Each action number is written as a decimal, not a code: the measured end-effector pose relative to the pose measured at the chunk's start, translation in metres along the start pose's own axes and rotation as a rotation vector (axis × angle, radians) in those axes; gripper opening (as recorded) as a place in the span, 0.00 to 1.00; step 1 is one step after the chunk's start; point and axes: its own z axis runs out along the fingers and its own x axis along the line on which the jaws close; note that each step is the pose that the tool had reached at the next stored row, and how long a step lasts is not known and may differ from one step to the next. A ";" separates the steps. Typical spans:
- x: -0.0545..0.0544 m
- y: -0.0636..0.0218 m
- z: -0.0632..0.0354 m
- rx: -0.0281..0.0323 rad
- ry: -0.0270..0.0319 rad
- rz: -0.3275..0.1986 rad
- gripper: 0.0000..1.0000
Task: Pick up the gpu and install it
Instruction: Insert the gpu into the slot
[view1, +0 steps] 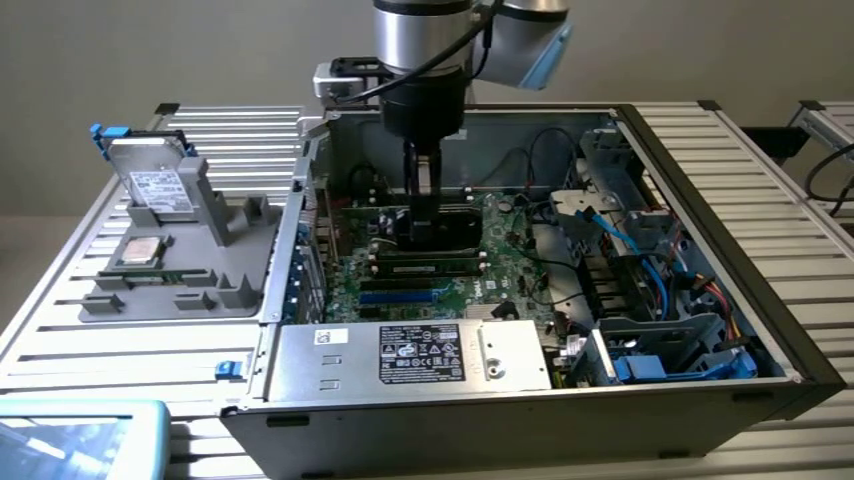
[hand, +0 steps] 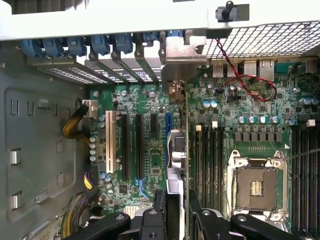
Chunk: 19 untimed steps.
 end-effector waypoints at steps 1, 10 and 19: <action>0.001 0.0000 0.0019 0.0000 0.0000 0.000 0.28; 0.016 0.0014 0.0172 -0.0001 -0.0087 0.000 0.28; 0.019 0.0063 0.0323 -0.0005 -0.0206 0.001 0.28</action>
